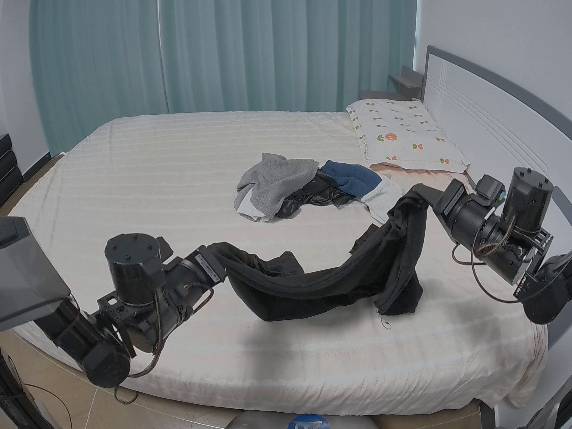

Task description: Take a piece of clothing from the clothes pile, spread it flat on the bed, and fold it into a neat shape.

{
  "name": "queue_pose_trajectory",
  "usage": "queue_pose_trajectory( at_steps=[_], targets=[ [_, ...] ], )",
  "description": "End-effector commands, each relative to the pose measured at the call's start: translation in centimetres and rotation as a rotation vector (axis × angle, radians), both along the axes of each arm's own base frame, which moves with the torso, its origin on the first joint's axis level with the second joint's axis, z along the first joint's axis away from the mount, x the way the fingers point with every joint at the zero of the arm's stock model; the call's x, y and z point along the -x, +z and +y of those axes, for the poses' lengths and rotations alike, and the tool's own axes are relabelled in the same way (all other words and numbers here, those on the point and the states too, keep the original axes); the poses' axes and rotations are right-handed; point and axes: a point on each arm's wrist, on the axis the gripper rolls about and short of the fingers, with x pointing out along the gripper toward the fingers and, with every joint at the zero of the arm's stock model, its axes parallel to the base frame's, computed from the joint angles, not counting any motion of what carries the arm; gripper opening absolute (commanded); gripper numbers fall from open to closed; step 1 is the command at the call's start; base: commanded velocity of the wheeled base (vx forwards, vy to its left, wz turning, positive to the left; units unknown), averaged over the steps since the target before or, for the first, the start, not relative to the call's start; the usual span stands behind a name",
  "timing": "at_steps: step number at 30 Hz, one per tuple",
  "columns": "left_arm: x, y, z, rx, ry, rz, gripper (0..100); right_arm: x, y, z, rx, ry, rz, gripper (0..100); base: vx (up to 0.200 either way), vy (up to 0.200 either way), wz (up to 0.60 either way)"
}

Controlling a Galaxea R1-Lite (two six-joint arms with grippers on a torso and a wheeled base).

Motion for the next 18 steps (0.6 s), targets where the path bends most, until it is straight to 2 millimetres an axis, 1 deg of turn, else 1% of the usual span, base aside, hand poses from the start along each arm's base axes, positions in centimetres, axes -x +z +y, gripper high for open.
queue_pose_trajectory(
  at_steps=[1,3,5,7,10,15,18],
  targets=[
    [1.2,-2.3,0.6,-0.028,-0.03,0.077,0,0.9,-2.3,-0.4,0.012,0.021,0.068,0,-0.2,0.0,0.0],
    [1.3,-2.3,0.6,-0.031,-0.031,0.079,0,0.8,-2.8,-0.7,0.015,0.027,0.089,0,-0.2,0.0,0.0],
    [1.4,-2.2,0.7,-0.028,-0.026,0.076,0,0.2,-3.3,-0.9,0.014,0.013,0.107,0,-0.2,0.0,0.0],
    [1.6,-2.2,1.0,-0.032,-0.025,0.081,0,-0.3,-3.6,-1.1,0.006,0.008,0.113,0,0.0,0.0,0.0],
    [1.7,-1.8,1.0,-0.025,-0.024,0.065,0,-1.1,-3.7,-1.0,-0.031,0.0,0.121,0,0.0,0.0,0.0],
    [1.8,-1.9,1.4,-0.028,-0.006,0.073,0,-1.1,-4.2,-1.2,-0.057,-0.006,0.136,0,0.0,0.0,0.0],
    [2.0,-2.2,1.4,-0.032,-0.008,0.087,0,-0.9,-3.9,-1.0,-0.065,-0.01,0.124,0,0.0,0.0,0.0]
  ],
)
